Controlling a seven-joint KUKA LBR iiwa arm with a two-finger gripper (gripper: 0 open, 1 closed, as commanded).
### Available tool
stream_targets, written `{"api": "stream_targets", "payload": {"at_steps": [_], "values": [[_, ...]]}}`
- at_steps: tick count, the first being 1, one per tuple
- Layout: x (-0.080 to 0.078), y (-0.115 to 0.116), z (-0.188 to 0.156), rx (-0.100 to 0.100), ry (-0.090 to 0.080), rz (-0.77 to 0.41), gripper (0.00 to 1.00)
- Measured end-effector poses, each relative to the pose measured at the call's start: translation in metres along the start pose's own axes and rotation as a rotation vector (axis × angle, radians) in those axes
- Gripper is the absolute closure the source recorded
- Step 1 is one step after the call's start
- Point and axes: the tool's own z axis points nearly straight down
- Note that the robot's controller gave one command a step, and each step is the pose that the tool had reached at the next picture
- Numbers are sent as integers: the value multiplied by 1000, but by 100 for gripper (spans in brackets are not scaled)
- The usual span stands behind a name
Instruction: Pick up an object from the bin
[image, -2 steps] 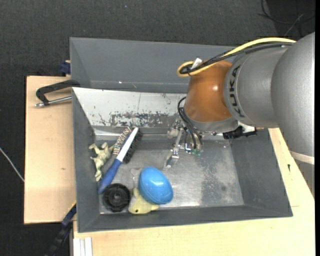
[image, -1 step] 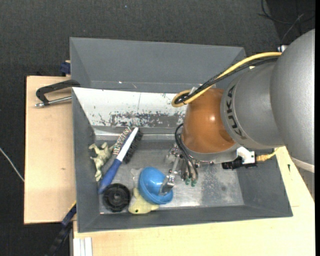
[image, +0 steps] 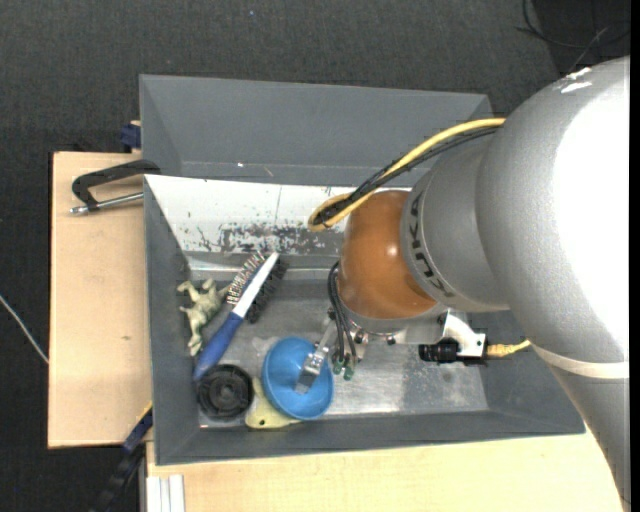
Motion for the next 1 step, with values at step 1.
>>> {"api": "stream_targets", "payload": {"at_steps": [1], "values": [[4, 1, 1, 8, 2, 159, 0]]}}
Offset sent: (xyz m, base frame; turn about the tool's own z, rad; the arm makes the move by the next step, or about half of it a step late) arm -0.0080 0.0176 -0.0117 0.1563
